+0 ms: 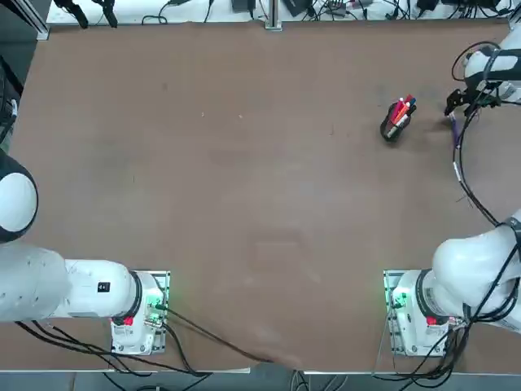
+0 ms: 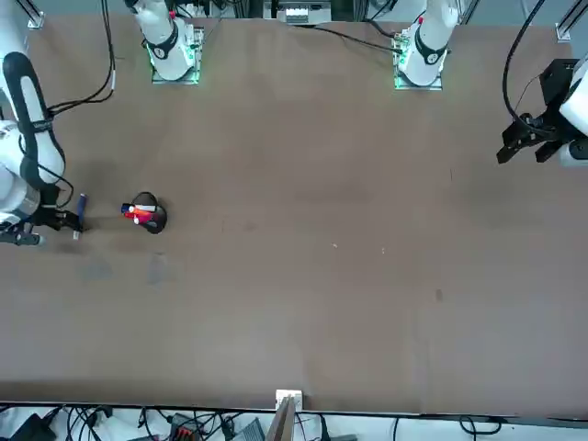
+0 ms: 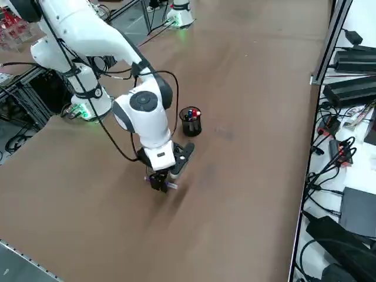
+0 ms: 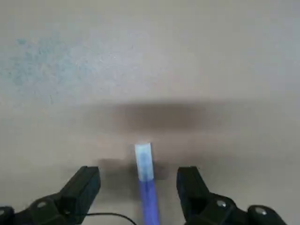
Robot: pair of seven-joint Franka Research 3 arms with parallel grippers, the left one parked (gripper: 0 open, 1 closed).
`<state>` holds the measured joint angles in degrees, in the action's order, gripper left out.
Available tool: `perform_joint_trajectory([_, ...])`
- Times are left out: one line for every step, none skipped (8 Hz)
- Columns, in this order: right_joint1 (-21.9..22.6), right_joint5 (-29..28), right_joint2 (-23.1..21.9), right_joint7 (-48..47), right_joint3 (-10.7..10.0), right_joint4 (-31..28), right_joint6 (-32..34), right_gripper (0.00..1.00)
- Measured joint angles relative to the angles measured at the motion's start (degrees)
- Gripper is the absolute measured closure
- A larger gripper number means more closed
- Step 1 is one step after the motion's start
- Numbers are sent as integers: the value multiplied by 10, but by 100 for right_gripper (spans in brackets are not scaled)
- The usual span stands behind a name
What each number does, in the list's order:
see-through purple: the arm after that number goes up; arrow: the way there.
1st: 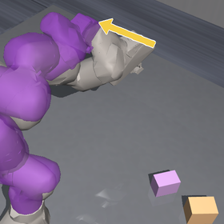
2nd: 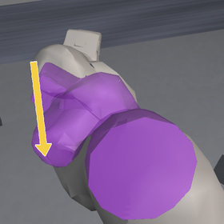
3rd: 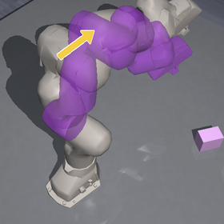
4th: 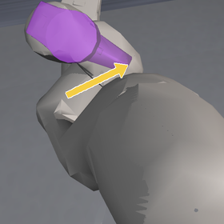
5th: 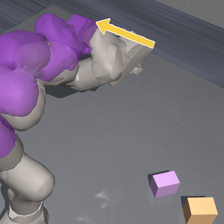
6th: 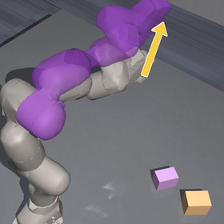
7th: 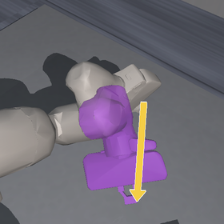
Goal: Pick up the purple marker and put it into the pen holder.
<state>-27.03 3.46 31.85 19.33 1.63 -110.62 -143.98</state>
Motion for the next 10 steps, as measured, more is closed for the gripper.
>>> perform_joint_trajectory([0, 0, 9, 0, 0, 0, -6, 1])
perform_joint_trajectory([0, 0, 14, 0, 0, 0, -15, 4])
perform_joint_trajectory([0, 0, 18, -1, 0, 1, -26, 5])
perform_joint_trajectory([0, -1, 20, -3, 1, 1, -33, 14])
perform_joint_trajectory([0, -1, 20, -5, 2, 1, -35, 19])
perform_joint_trajectory([0, -1, 18, -7, 2, 3, -35, 31])
perform_joint_trajectory([0, -1, 18, -7, 3, 3, -35, 38])
perform_joint_trajectory([0, -1, 17, -7, 3, 4, -35, 46])
perform_joint_trajectory([0, -1, 16, -7, 4, 4, -35, 49])
perform_joint_trajectory([-1, -1, 15, -7, 4, 4, -35, 67])
